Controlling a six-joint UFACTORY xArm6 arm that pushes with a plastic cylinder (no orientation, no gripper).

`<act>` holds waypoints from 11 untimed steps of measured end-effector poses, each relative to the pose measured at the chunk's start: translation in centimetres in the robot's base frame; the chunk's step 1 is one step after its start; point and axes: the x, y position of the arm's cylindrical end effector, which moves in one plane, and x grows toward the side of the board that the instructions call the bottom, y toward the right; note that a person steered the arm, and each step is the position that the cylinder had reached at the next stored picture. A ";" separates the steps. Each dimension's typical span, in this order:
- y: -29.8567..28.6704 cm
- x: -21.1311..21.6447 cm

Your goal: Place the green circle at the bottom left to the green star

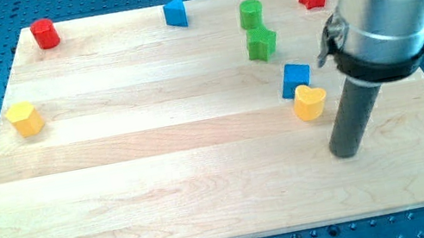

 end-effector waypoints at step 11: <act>-13.3 -11.1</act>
